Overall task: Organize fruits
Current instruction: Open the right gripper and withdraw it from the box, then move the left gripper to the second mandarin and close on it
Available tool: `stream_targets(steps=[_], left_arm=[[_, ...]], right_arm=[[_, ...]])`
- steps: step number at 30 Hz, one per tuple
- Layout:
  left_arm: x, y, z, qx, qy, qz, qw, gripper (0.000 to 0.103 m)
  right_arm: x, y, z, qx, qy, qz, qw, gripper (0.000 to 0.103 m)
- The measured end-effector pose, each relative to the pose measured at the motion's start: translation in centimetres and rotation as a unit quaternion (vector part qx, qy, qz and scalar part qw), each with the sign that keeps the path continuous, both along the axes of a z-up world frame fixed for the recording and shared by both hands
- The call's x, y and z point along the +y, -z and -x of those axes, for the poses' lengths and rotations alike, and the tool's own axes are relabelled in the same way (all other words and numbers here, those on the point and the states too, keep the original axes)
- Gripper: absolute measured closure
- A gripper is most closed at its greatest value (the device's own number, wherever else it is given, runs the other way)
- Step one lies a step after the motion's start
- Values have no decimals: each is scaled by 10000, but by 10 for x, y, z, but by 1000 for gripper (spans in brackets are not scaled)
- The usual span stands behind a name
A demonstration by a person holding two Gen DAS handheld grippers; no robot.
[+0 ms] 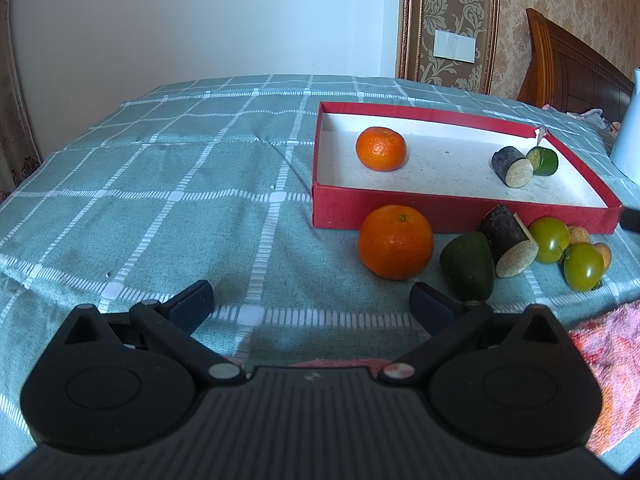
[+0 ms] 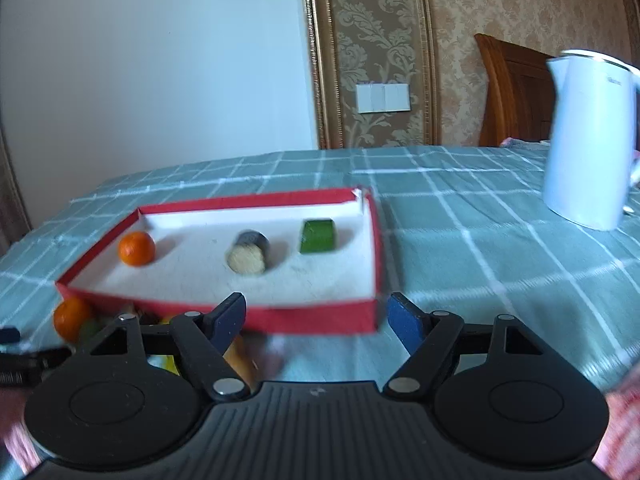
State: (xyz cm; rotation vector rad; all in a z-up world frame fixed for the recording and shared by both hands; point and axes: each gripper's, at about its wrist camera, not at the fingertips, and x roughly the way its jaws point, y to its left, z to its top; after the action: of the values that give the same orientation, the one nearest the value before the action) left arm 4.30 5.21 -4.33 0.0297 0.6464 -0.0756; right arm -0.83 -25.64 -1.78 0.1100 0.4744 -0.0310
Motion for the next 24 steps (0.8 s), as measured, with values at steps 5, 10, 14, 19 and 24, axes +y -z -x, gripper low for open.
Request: stream_targets(steps=[5, 10, 14, 19, 24], left_arm=[[0, 0, 0, 0, 0, 0, 10000, 0], [0, 0, 0, 0, 0, 0, 10000, 0], [0, 0, 0, -1, 0, 1, 10000, 0], [-1, -1, 1, -44, -3, -10, 10000, 0], [-9, -5, 6, -222, -77, -234, 9994, 0]], right_arm=[[-15, 12, 8, 355, 334, 178, 9987, 25], [-24, 22, 0, 674, 423, -63, 9968, 25], [-20, 23, -3, 695, 307, -85, 9971, 16], [-9, 25, -8, 838, 222, 185, 9961, 9], [-10, 25, -7, 836, 185, 138, 9962, 7]])
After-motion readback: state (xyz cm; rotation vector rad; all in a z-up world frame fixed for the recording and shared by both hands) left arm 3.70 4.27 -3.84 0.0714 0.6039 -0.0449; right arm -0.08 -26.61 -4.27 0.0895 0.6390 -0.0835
